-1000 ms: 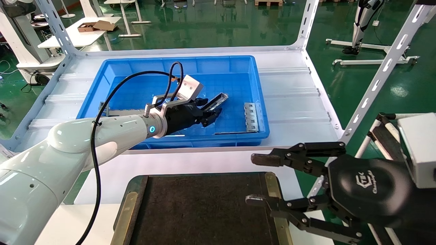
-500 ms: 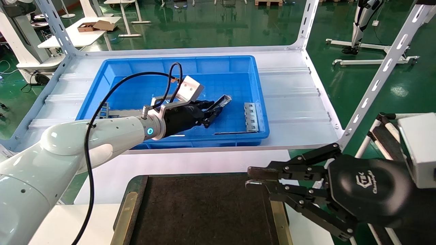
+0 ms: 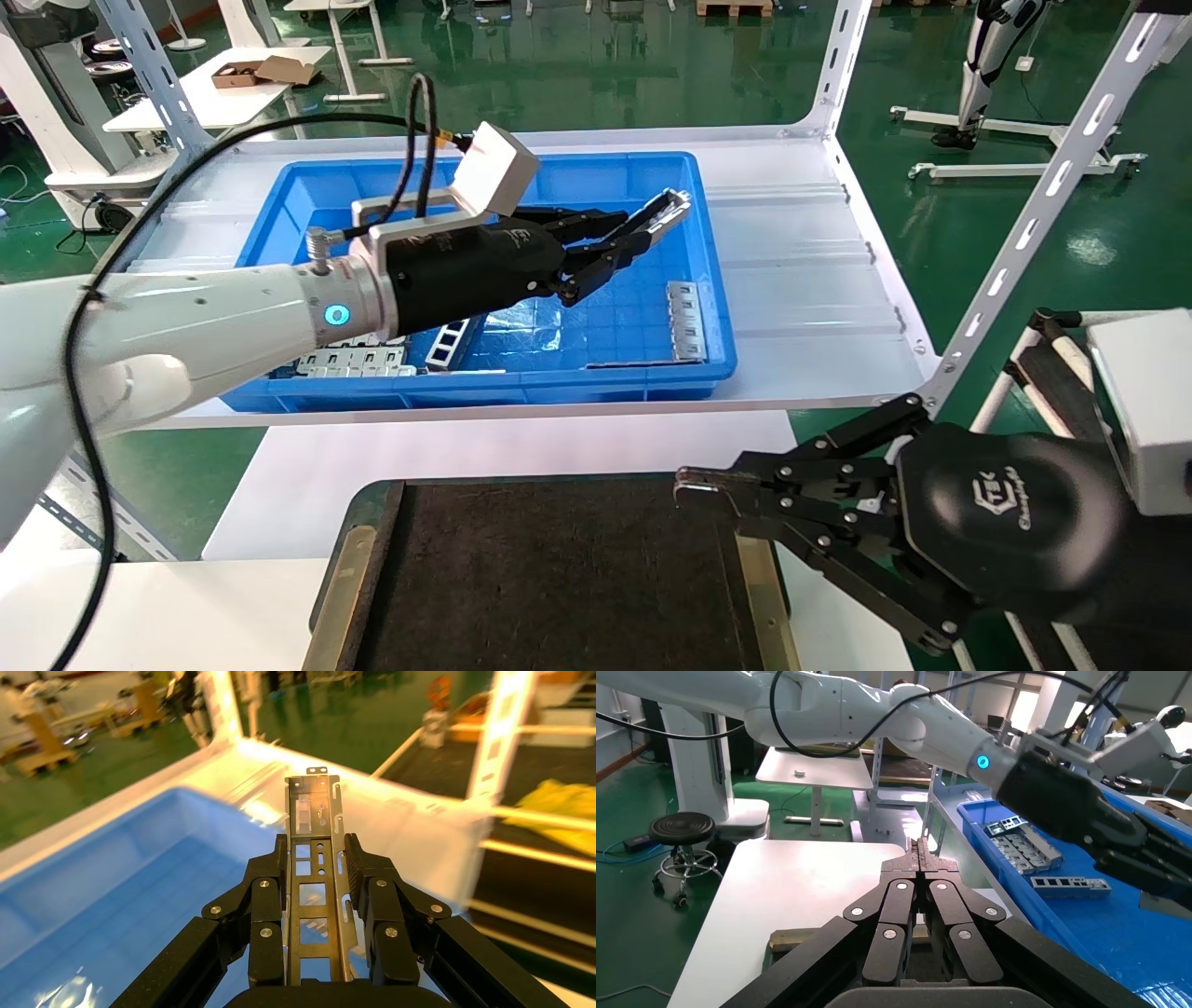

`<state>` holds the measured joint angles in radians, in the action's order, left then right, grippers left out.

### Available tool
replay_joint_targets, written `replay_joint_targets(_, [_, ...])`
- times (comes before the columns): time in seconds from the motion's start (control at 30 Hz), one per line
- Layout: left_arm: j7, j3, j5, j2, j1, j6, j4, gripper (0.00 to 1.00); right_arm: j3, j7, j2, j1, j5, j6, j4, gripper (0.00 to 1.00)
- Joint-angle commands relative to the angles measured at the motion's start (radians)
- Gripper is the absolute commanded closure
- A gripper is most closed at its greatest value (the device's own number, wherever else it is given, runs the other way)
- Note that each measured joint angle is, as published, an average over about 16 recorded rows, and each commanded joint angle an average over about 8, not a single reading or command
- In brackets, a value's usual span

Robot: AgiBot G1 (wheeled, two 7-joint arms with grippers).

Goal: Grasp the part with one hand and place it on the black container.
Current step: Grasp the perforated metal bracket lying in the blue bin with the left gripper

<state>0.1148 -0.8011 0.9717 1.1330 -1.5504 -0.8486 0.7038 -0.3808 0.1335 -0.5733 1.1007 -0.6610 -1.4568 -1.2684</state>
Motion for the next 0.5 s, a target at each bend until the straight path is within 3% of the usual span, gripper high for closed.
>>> replay_joint_targets(0.03, [0.004, 0.007, -0.015, -0.027, 0.002, -0.036, 0.041, 1.0, 0.0, 0.0, 0.0, 0.0, 0.0, 0.0, 0.0, 1.0])
replay_joint_targets(0.5, [0.129, 0.025, -0.129, -0.302, 0.181, -0.177, 0.476, 1.0, 0.0, 0.0, 0.0, 0.0, 0.0, 0.0, 0.0, 1.0])
